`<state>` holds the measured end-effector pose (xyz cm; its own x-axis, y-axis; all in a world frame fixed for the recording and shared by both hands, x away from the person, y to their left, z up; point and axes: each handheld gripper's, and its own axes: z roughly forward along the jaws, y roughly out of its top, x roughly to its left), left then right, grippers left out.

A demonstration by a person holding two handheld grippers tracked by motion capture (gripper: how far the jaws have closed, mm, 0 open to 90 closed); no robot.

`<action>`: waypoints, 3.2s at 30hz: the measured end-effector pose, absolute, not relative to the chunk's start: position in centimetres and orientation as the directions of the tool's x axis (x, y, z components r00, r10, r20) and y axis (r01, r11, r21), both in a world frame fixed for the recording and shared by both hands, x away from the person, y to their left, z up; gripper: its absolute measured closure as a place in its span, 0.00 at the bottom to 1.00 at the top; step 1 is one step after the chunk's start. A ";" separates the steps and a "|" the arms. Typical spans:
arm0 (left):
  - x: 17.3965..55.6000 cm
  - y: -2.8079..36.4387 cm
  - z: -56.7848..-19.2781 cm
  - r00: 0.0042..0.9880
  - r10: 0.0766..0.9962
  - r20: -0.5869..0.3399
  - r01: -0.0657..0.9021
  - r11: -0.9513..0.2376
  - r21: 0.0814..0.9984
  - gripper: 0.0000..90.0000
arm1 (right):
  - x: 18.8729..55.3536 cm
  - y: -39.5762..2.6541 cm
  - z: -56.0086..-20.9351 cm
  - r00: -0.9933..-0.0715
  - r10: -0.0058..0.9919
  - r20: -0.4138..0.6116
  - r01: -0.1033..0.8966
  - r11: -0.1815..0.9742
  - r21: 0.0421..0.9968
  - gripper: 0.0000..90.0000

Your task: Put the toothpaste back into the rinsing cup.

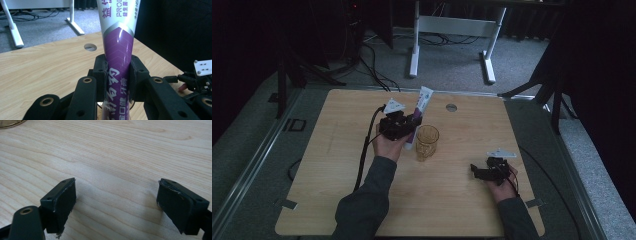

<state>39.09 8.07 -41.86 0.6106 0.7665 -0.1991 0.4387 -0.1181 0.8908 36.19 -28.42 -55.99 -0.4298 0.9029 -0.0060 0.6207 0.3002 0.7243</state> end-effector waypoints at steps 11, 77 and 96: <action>39.3 7.4 -41.3 0.620 0.759 -0.197 0.418 -0.108 0.902 0.80 | 36.2 -28.4 -56.0 -0.429 0.903 -0.005 0.621 0.299 0.724 0.17; 43.0 3.4 -44.2 0.601 0.778 -0.185 0.408 -0.099 0.907 0.78 | 36.2 -28.4 -56.0 -0.428 0.904 -0.003 0.623 0.297 0.724 0.17; 40.8 3.7 -46.8 0.624 0.773 -0.110 0.436 -0.227 0.871 0.70 | 36.2 -28.4 -56.0 -0.429 0.903 -0.004 0.622 0.299 0.724 0.17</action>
